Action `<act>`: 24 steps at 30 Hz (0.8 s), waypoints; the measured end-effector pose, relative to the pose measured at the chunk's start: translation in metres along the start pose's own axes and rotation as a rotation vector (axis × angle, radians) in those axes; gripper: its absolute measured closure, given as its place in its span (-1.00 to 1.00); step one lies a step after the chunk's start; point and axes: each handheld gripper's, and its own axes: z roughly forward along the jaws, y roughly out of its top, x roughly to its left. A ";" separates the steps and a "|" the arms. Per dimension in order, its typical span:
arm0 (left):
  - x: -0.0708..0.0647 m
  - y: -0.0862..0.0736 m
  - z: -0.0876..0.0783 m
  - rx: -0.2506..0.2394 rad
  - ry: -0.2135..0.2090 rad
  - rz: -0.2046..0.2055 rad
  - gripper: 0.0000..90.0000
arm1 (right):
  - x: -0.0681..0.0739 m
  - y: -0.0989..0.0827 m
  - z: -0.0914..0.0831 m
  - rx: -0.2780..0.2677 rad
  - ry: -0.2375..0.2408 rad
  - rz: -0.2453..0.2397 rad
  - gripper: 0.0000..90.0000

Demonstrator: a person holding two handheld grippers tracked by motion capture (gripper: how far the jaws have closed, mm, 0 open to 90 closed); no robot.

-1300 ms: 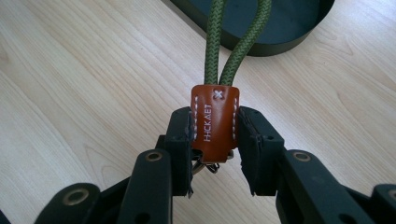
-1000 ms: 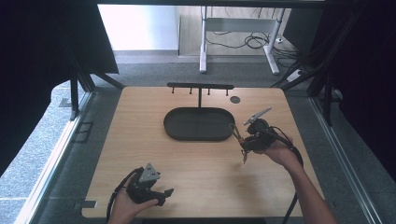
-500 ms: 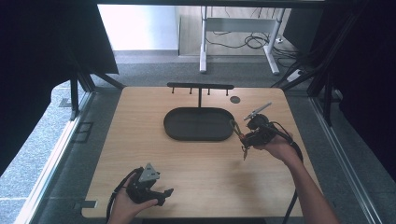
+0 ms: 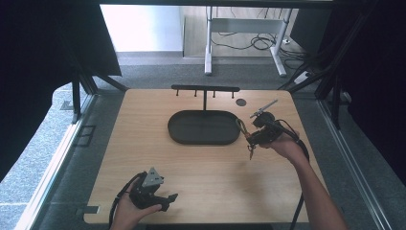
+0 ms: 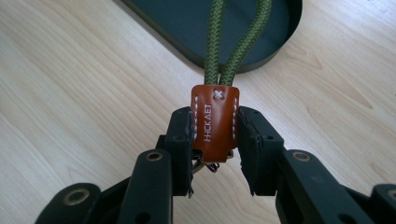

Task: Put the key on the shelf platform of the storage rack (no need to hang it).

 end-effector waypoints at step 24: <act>0.002 -0.001 -0.002 -0.003 0.001 -0.002 -0.49 | -0.011 0.026 0.005 0.008 -0.012 0.014 0.49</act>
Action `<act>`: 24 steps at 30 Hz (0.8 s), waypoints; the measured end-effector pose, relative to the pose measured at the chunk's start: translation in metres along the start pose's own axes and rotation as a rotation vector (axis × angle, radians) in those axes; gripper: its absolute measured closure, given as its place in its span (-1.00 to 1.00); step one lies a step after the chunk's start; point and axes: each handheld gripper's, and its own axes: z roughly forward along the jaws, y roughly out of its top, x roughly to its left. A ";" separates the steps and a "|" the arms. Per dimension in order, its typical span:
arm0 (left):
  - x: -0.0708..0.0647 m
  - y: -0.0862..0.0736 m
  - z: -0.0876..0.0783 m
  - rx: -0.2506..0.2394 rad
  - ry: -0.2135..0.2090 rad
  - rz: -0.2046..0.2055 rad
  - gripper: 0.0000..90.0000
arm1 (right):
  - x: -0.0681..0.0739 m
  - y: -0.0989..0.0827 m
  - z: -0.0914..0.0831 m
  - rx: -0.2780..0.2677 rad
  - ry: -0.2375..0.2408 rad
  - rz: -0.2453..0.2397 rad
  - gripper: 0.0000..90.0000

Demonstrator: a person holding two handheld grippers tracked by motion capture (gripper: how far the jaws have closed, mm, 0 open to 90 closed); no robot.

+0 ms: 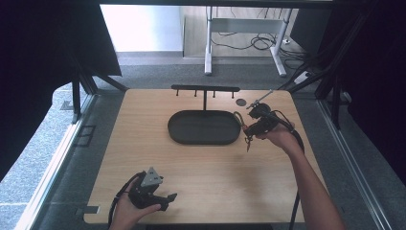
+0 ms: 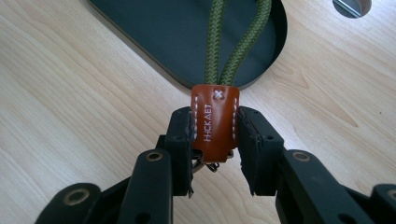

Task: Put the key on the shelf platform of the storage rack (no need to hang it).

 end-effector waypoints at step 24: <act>0.003 -0.002 0.000 -0.001 -0.001 -0.007 -0.49 | -0.001 0.037 0.025 0.017 0.007 -0.017 0.49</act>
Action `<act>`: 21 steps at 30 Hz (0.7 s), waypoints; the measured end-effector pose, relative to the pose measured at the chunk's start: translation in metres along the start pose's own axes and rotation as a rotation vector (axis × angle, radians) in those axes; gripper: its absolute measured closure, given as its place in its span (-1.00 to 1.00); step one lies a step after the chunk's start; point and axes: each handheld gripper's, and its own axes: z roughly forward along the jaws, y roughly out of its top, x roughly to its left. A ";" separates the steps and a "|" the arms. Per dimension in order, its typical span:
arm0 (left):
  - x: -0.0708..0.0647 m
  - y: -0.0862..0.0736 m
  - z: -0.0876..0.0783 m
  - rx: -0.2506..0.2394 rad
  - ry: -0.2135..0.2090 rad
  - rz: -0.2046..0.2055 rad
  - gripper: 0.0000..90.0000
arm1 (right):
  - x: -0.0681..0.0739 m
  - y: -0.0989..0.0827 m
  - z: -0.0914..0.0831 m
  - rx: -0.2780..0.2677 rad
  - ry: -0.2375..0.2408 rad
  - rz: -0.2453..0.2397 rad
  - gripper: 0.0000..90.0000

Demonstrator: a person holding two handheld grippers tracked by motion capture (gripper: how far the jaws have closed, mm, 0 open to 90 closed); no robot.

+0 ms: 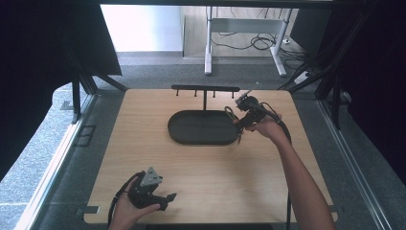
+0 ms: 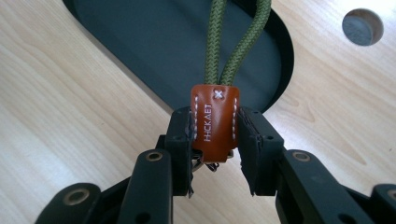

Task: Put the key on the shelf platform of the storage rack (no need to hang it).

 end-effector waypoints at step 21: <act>0.001 -0.001 -0.001 -0.003 -0.002 0.000 -0.49 | 0.001 0.033 0.027 0.015 0.009 0.003 0.49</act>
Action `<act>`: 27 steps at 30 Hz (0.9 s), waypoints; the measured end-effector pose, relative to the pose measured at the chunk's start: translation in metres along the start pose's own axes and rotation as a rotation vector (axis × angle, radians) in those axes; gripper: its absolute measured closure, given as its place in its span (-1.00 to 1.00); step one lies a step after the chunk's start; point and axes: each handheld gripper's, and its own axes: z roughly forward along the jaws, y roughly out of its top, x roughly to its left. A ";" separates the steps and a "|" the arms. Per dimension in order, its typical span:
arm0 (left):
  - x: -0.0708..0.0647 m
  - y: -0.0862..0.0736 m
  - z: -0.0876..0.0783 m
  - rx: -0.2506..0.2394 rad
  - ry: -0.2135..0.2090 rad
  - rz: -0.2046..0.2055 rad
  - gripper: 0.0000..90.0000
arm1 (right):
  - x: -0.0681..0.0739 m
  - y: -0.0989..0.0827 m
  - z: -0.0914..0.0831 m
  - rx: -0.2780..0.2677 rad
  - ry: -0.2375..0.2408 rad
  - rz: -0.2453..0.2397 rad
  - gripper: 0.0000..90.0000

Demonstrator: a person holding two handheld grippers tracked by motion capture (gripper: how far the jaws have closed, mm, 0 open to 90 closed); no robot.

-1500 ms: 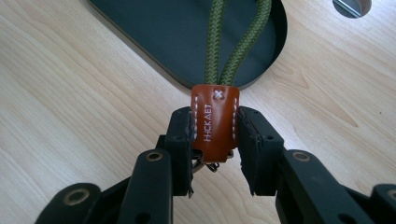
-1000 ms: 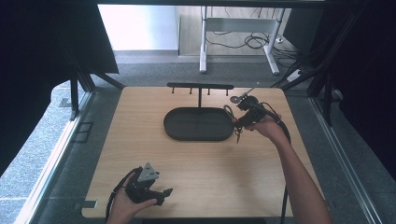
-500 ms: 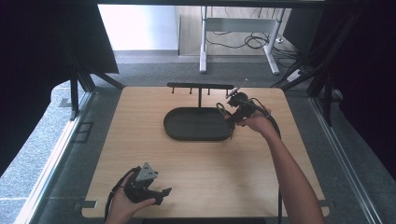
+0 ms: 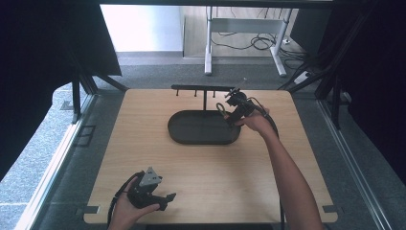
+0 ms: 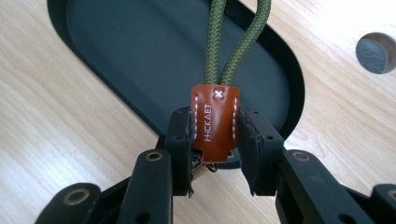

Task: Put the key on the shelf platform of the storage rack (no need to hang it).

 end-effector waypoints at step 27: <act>-0.002 0.000 0.002 0.006 -0.007 0.001 -0.49 | 0.001 0.006 0.027 -0.008 -0.006 0.014 0.49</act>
